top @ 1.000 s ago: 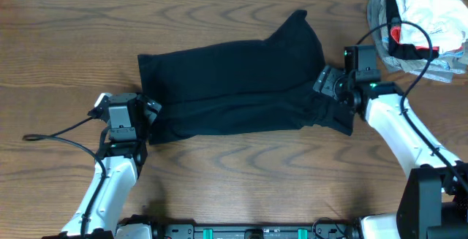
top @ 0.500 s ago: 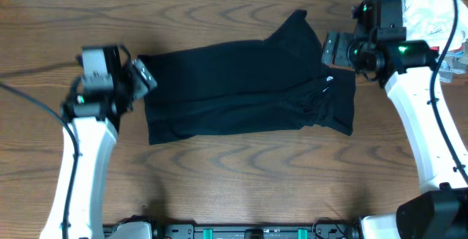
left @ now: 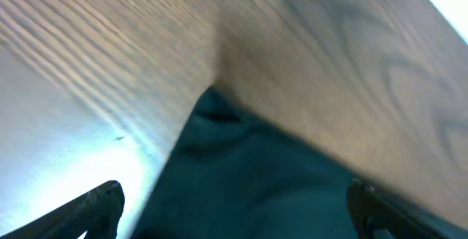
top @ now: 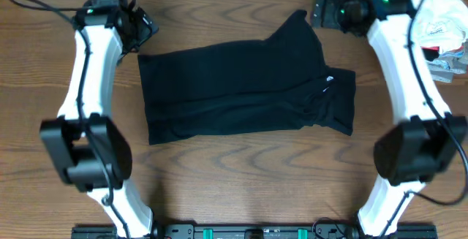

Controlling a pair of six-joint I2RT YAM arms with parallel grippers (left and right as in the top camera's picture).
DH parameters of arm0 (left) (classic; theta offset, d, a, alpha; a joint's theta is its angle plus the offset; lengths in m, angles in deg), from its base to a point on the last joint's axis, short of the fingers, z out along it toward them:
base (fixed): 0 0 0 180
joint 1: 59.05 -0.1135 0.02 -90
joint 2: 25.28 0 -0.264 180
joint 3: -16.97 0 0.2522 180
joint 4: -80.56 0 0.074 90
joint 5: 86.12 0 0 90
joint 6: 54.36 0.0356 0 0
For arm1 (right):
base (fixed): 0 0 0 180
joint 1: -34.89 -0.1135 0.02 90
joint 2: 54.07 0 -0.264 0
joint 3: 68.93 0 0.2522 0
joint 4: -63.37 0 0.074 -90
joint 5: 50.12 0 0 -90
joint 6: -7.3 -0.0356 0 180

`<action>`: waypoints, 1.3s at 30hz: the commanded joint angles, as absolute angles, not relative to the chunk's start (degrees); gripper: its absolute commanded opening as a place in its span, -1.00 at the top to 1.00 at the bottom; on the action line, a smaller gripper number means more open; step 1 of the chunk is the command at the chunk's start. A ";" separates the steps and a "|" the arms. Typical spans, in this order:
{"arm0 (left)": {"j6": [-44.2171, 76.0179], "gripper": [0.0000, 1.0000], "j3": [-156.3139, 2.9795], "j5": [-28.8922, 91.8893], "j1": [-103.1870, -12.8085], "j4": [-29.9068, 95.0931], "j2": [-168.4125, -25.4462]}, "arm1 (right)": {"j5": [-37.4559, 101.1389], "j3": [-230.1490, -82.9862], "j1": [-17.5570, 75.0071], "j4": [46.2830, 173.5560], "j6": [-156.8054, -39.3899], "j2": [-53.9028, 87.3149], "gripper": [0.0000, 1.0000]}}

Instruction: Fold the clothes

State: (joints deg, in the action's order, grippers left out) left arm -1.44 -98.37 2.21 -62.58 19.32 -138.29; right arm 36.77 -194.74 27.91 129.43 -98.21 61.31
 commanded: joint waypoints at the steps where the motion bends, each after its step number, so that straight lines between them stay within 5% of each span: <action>1: -17.27 -0.97 -100.01 1.99 -62.62 20.25 -141.33 | 36.70 -196.97 26.44 127.07 -105.31 64.41 -0.95; 4: -22.32 -0.97 -100.01 3.92 -62.62 22.55 -144.04 | 36.64 -196.97 26.03 124.55 -108.00 66.53 -0.89; 12: -29.27 -0.57 -100.01 5.99 -62.62 26.70 -148.87 | 39.98 -196.95 22.73 123.18 -107.93 68.47 -0.65; 33: -31.12 -0.50 -99.99 7.50 -63.41 29.50 -158.40 | 46.15 -196.90 19.12 125.56 -106.40 68.50 -0.54; 36: -31.10 -0.37 -99.99 8.26 -64.06 29.37 -159.41 | 46.15 -196.90 19.12 125.54 -106.43 68.50 -0.54; 39: -31.08 -0.03 -99.99 9.95 -64.92 29.22 -160.59 | 46.15 -196.90 19.08 125.54 -106.43 68.50 -0.54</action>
State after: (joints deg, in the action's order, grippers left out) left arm -30.91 -99.44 8.24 -63.65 29.43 -157.24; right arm 44.90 -195.46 19.82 125.47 -107.04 68.34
